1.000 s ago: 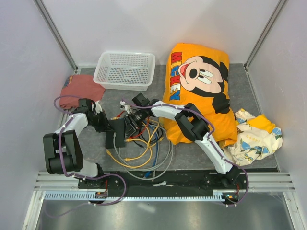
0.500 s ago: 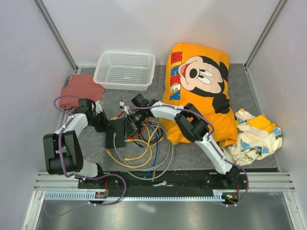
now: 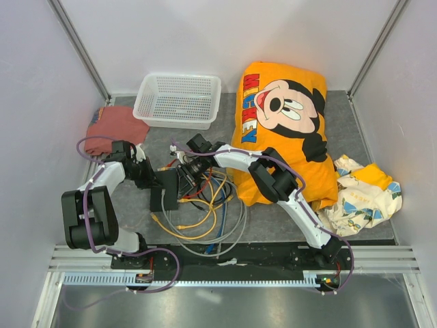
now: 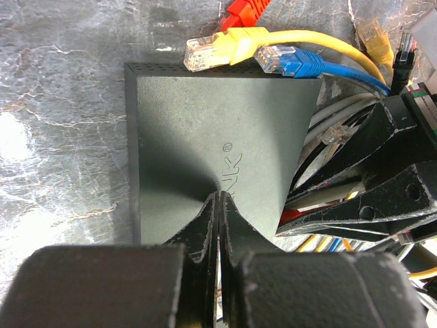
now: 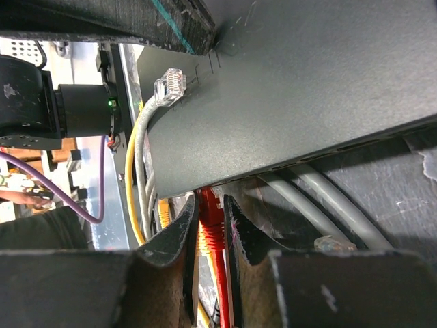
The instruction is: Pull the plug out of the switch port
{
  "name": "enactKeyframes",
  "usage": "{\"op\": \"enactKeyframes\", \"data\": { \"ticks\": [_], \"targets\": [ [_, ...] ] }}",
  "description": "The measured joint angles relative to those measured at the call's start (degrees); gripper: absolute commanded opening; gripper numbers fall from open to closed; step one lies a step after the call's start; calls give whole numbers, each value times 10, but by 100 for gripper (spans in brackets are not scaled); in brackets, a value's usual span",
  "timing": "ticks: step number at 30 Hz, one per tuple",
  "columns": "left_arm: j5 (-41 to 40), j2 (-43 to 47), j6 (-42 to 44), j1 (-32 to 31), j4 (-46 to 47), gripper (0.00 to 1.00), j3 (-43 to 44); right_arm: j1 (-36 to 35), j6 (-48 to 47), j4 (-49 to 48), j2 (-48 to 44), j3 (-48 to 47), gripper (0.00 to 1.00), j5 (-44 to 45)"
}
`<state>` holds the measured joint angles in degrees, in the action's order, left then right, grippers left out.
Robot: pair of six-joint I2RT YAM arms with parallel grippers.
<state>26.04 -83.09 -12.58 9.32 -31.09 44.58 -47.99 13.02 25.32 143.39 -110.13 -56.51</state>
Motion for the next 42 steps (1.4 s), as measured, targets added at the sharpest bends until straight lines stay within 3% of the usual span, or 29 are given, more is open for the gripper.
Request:
{"op": "enactKeyframes", "data": {
  "ticks": [22,31,42],
  "targets": [
    [0,4,0,0,0,2,-4,1,-61,63,-21,-11,0,58],
    [6,4,0,0,0,1,-4,16,-69,40,-17,14,0,7],
    [16,5,0,0,1,2,-4,21,-66,43,-18,21,0,13]
  ]
}}
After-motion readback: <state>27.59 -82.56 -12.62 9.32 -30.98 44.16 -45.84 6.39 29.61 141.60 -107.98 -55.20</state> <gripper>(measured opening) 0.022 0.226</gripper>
